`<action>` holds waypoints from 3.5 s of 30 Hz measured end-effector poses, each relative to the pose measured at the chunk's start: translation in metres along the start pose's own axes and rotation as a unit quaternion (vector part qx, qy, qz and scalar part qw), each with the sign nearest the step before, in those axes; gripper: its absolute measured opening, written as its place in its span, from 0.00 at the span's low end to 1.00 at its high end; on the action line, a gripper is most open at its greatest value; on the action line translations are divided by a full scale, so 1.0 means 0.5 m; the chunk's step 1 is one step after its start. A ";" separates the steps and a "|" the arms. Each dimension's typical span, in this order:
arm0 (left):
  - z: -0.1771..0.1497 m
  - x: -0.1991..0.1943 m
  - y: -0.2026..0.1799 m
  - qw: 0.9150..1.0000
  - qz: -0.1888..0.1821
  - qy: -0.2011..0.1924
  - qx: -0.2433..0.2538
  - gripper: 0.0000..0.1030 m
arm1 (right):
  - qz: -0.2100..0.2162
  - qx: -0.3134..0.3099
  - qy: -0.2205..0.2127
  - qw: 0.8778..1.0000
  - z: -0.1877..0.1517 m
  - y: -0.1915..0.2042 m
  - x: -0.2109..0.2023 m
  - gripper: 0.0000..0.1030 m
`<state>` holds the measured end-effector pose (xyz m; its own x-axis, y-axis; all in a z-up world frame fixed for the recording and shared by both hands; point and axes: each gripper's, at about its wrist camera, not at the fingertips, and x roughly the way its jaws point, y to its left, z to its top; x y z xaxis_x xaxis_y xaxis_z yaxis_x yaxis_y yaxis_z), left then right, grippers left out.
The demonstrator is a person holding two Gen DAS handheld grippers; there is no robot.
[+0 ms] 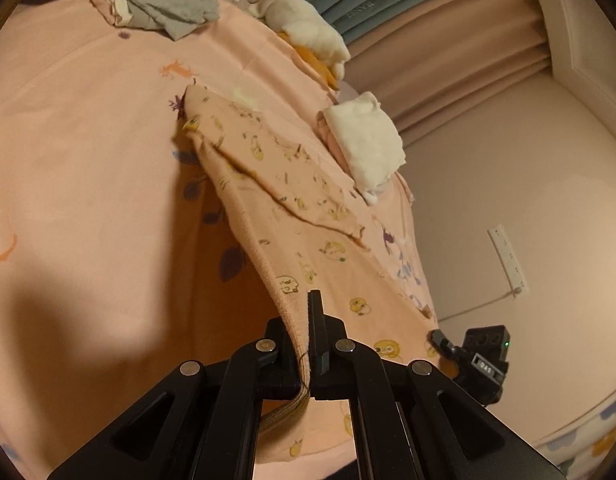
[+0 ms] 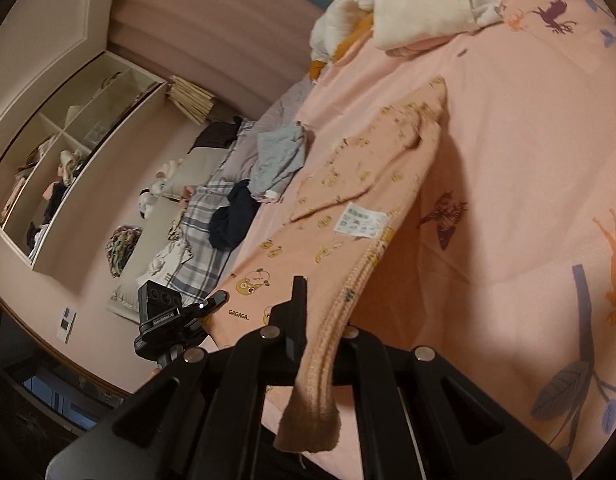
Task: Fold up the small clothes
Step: 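Lift the hem with both tools and fold it toward the collar, then lay the hem down and open both tools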
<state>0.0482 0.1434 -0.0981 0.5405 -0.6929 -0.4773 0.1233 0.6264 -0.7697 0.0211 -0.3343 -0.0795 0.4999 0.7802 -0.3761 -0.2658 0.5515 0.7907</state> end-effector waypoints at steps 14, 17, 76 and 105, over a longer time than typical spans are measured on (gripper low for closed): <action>-0.056 -0.099 -0.037 1.000 0.004 0.012 0.008 0.00 | 0.023 -0.045 -0.003 0.999 -0.046 0.088 -0.097 0.03; -0.071 -0.117 -0.038 1.000 0.009 0.016 0.001 0.00 | 0.027 -0.054 0.008 0.998 -0.057 0.103 -0.106 0.03; 0.265 0.204 0.154 0.979 0.070 0.100 -0.165 0.02 | -0.100 0.160 0.087 0.978 0.285 -0.205 0.223 0.06; 0.250 0.150 0.094 0.978 0.196 0.067 -0.034 0.02 | -0.103 0.041 0.014 0.994 0.340 -0.114 0.209 0.20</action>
<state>0.1983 0.1656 -0.1171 0.4206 -0.4477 -0.7891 -0.1302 0.8309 -0.5409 0.2286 -0.3346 -0.0817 0.5142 0.6610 -0.5465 -0.0914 0.6758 0.7314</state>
